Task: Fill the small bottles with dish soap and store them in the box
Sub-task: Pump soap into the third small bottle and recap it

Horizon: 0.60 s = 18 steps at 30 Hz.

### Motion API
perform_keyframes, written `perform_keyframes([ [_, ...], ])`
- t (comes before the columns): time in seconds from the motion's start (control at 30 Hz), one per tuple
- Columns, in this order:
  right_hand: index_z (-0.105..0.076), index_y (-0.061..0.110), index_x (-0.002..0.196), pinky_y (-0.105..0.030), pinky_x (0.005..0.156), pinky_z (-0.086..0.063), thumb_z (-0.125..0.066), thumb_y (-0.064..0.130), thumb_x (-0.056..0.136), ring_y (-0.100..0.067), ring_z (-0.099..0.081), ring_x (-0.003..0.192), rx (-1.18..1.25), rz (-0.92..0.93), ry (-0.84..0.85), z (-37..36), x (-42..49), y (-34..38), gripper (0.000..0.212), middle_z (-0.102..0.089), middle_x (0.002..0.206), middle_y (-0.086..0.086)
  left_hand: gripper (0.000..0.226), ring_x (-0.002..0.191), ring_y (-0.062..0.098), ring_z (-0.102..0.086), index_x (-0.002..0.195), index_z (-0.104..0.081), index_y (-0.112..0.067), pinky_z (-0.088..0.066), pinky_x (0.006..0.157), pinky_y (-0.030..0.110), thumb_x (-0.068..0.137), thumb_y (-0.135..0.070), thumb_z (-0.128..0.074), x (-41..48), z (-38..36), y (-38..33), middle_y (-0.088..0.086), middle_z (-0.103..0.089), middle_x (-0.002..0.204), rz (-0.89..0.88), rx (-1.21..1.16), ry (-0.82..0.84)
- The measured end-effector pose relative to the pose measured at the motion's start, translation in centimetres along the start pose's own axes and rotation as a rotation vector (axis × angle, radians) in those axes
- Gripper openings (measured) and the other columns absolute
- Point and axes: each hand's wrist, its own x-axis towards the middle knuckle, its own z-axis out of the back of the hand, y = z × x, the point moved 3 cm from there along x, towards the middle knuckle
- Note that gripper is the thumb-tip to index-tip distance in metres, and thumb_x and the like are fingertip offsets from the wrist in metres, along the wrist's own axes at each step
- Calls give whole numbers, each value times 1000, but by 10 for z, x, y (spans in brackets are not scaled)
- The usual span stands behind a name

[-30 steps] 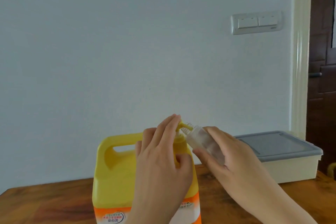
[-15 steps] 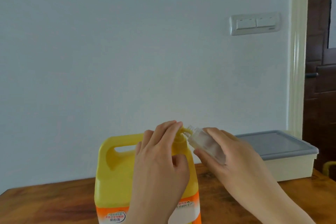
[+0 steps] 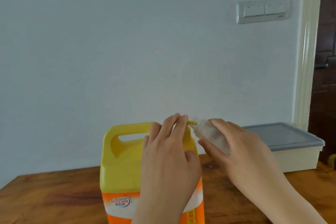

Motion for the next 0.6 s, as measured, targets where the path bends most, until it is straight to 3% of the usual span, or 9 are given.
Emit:
perform_keyframes([
  [0.13,-40,47,118,-11,61,-40,-42,69,81,2,-51,86,47,16,9,1,1,3,43,-55,98,25,73,119,1,-32,147,-36,-33,-37,101,23,77,-22,-51,5,6,2,-27,-35,147,-43,-68,-22],
  [0.33,-41,48,122,-8,58,-35,-46,67,82,3,-46,84,-14,47,-16,1,2,-1,44,-53,98,26,60,106,4,-42,131,-57,-28,-48,85,25,72,-19,-57,12,3,4,-24,-54,126,-51,-18,-116],
  [0.5,-46,45,120,-12,60,-39,-51,64,81,-2,-51,82,-70,41,30,5,2,-5,43,-56,95,23,62,108,-1,-45,129,-60,-30,-46,89,19,68,-21,-53,2,3,8,-25,-54,123,-50,-26,-65],
  [0.6,-45,46,125,-9,60,-34,-52,62,83,0,-49,85,-19,31,45,7,2,-1,45,-55,101,25,44,108,-5,-44,123,-62,-34,-44,89,15,81,-25,-55,19,16,4,-27,-55,116,-27,-94,-15],
])
